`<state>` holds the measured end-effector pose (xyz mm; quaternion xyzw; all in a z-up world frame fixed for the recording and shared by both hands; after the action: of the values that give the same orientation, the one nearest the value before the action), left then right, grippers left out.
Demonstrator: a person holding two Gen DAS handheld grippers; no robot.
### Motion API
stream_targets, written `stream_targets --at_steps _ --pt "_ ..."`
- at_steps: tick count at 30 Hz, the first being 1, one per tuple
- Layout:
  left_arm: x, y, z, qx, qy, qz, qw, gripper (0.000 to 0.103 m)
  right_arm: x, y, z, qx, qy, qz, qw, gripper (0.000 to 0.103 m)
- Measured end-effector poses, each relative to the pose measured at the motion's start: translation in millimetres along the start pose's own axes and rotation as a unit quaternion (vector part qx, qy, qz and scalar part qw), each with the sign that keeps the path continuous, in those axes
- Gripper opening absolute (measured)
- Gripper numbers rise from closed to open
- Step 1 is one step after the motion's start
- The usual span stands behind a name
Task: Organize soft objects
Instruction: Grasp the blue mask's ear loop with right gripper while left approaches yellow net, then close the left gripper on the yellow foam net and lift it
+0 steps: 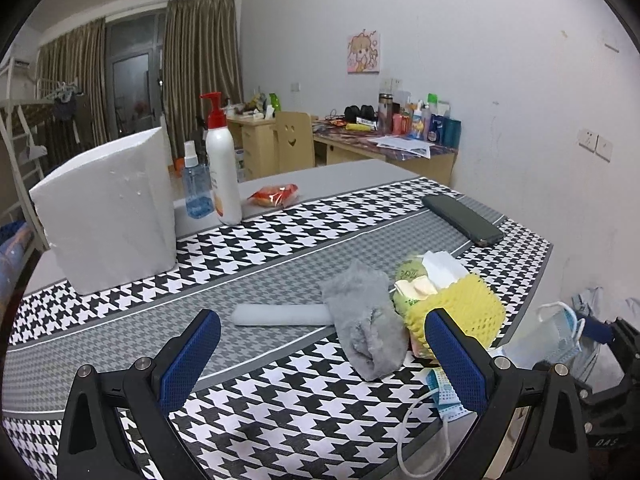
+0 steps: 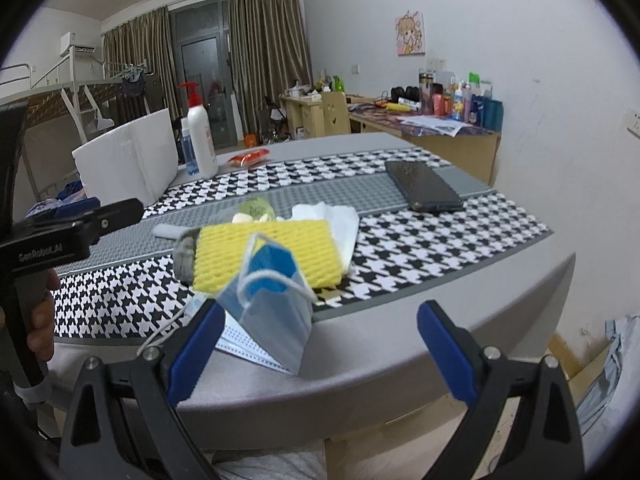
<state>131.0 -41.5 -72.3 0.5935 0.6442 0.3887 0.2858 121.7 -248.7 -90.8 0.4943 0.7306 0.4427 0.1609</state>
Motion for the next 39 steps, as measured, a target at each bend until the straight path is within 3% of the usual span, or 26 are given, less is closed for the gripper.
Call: stream_targets --at_steps 4,9,18,25,29,30,35,39 --pt "-3.3 -0.3 7.7 0.006 0.002 0.004 1.0 0.102 -0.5 -5.9 9.2 0.02 0.011 0.006 1.0 0.098" --pt "-7.8 -1.9 16.1 0.012 0.001 0.008 0.9999 0.102 -6.7 -11.6 19.0 0.049 0.025 0.023 0.998 0.071" --pt "-19.3 -1.9 35.8 0.033 0.004 0.017 0.9993 0.102 -12.2 -15.0 21.6 0.057 0.021 0.033 0.998 0.036" --pt "-26.1 -4.7 47.1 0.053 -0.007 0.023 0.9983 0.099 -13.5 -12.8 21.3 0.055 0.017 0.028 0.998 0.024" --pt "-25.8 -6.6 51.9 0.065 -0.017 0.02 0.9975 0.091 -19.8 -9.6 18.0 0.046 0.004 0.027 0.999 0.017" --pt "-25.6 -6.6 52.6 0.068 -0.018 0.019 0.9973 0.084 -21.4 -8.7 17.9 0.045 0.001 0.028 0.999 0.015" --pt "-36.2 -1.2 37.4 0.036 -0.043 0.034 0.9978 0.081 -24.4 -7.6 15.6 0.042 -0.004 0.024 0.999 0.015" --pt "-52.4 -2.1 34.6 0.039 -0.071 0.059 0.995 0.081 -28.1 -6.8 14.1 0.04 -0.007 0.028 0.999 0.015"
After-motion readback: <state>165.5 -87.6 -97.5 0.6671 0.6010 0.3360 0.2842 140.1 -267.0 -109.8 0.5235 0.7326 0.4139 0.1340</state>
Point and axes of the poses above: each gripper's, at about its wrist camera, not at the fingertips, and z roughly the way its jaws point, x to its left, y to its top, the point moved 1 cm from there along z, roughly the way its jaws point, and after that the axes turned 12 degrees about y, right-handed, at the moved point
